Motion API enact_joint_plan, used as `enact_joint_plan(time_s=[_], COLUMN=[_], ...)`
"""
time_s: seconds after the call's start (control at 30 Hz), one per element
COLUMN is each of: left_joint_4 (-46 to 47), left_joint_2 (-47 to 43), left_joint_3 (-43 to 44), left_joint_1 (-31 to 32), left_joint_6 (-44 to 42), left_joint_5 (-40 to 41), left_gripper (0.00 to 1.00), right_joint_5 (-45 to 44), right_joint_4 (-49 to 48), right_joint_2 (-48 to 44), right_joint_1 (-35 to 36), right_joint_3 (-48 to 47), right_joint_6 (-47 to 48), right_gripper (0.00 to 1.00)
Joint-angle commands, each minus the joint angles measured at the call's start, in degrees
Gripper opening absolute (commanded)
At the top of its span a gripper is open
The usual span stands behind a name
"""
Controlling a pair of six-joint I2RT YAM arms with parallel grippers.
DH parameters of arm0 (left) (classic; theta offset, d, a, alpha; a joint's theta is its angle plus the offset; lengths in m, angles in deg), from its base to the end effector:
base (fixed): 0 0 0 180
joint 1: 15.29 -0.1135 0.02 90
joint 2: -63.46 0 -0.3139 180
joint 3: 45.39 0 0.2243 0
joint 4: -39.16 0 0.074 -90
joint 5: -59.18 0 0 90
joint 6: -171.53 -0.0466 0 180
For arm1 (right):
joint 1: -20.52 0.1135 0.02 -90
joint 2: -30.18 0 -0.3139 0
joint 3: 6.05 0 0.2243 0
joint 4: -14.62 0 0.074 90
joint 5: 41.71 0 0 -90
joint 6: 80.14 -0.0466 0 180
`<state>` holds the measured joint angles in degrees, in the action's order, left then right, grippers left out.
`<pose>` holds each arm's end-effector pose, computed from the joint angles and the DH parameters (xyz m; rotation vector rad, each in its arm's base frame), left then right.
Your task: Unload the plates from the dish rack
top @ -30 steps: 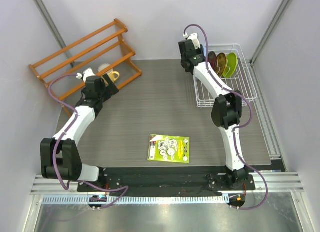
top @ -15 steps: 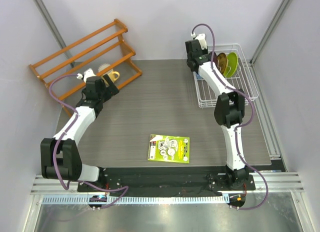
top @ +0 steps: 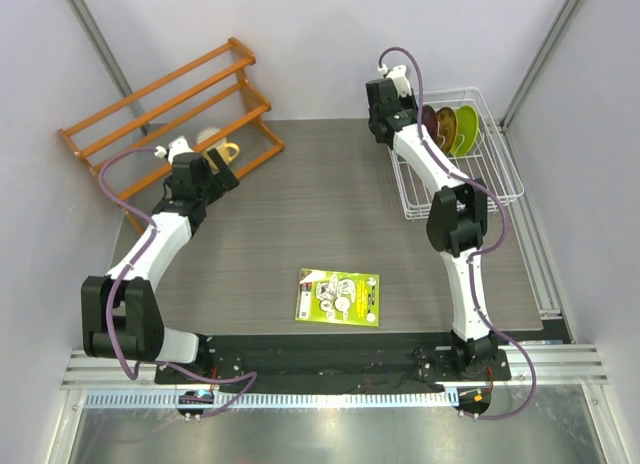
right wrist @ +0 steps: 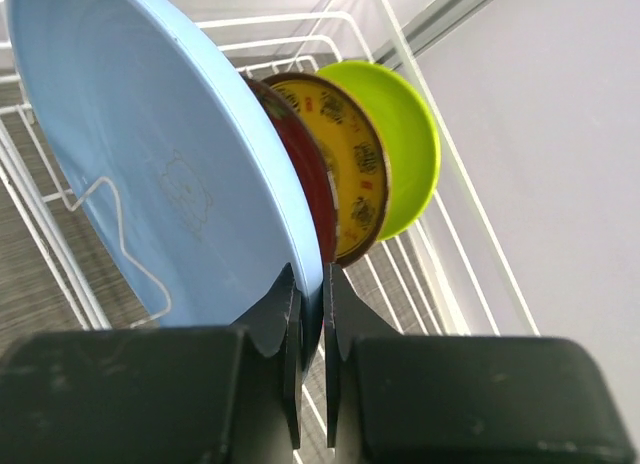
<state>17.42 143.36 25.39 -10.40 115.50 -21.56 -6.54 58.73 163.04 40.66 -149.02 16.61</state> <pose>0.2890 -0.0172 0.3254 -0.6231 2.0165 -0.2369 0.5182 0.1495 0.3266 0.0689 1.9990 -0.8738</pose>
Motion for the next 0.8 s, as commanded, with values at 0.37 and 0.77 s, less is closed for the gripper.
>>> enact_joint_plan(time_s=[0.37,0.77], left_joint_4=[6.0,23.1], left_joint_2=[0.2,4.1], left_joint_3=[1.3,-2.4], left_joint_1=[1.1,1.3], left_joint_6=[-0.4,8.6], left_joint_5=[-9.1,-27.0], left_gripper=[1.00,0.99], right_joint_5=[1.7,32.6], right_joint_4=[-4.9,1.0], right_joint_2=[-22.9,-31.7], right_joint_1=[4.6,8.3], right_joint_3=[4.5,20.3], right_joint_6=[0.8,-18.8], right_gripper=[0.01,0.01])
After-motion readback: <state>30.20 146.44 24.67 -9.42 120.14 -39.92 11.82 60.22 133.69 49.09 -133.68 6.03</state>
